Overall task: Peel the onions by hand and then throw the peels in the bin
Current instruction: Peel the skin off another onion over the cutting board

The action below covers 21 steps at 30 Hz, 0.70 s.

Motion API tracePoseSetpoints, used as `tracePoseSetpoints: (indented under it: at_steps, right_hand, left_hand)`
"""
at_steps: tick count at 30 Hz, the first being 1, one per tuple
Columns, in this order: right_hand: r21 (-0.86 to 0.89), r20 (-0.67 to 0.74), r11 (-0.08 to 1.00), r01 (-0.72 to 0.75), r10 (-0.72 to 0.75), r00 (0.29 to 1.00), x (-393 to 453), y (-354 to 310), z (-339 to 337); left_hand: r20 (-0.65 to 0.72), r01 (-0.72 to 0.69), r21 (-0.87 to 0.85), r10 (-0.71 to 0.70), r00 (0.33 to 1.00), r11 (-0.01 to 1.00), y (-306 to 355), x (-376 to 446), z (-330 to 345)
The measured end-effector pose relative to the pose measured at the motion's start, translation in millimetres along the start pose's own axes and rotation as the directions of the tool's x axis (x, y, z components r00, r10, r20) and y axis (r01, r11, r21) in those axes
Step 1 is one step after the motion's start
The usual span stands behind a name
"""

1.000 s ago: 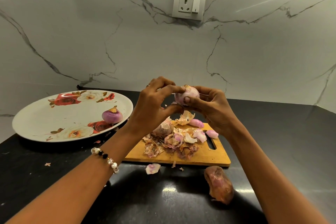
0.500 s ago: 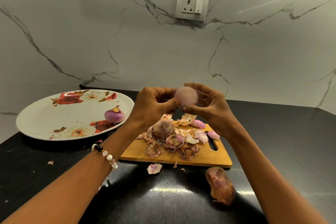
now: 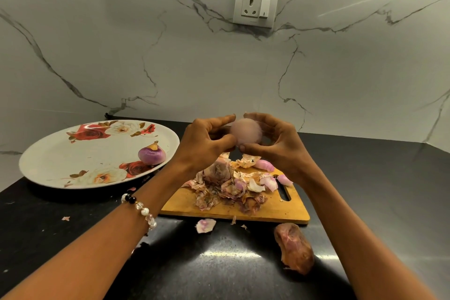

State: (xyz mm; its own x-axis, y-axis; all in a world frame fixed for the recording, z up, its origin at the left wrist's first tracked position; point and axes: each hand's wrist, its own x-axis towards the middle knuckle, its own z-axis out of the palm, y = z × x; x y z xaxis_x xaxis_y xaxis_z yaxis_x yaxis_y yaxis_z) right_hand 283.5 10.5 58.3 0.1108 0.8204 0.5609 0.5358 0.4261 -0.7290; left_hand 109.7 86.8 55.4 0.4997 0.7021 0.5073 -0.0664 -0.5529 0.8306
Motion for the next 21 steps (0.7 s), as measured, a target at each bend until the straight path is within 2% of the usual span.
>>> tracePoseSetpoints:
  at_steps: [2,5,6,8,10,16,21]
  right_hand:
    - [0.109,-0.037,0.994,-0.024,0.028,0.999,-1.0,-1.6,1.2]
    - [0.226,-0.1,0.972,-0.061,0.086,0.991,-1.1,0.4,7.9]
    - [0.203,-0.112,0.977,-0.066,0.09,0.99,-1.1,1.4,11.3]
    - [0.036,-0.111,0.998,-0.051,0.055,0.992,-1.0,4.1,16.2]
    - [-0.1,-0.074,0.995,-0.02,0.012,0.997,-1.3,4.0,17.5]
    - [0.034,0.011,0.999,0.017,-0.018,1.0,1.4,-9.6,3.2]
    - [-0.061,-0.03,0.997,0.039,-0.041,0.999,1.4,-5.6,-3.9]
  left_hand:
    - [0.06,0.104,-0.219,-0.093,0.994,0.97,3.0,0.1,1.1]
    - [0.143,0.231,-0.419,-0.187,0.972,0.878,5.7,-0.8,5.5]
    - [0.16,0.265,-0.469,-0.214,0.964,0.842,5.5,-1.1,6.2]
    - [0.165,0.305,-0.544,-0.257,0.952,0.782,4.0,-0.6,6.0]
    - [0.13,0.303,-0.521,-0.276,0.952,0.798,2.1,0.1,4.3]
    - [0.13,0.276,-0.343,-0.246,0.961,0.898,-1.0,1.8,-3.4]
    - [0.191,0.207,-0.183,-0.172,0.966,0.961,-0.2,2.8,-7.3]
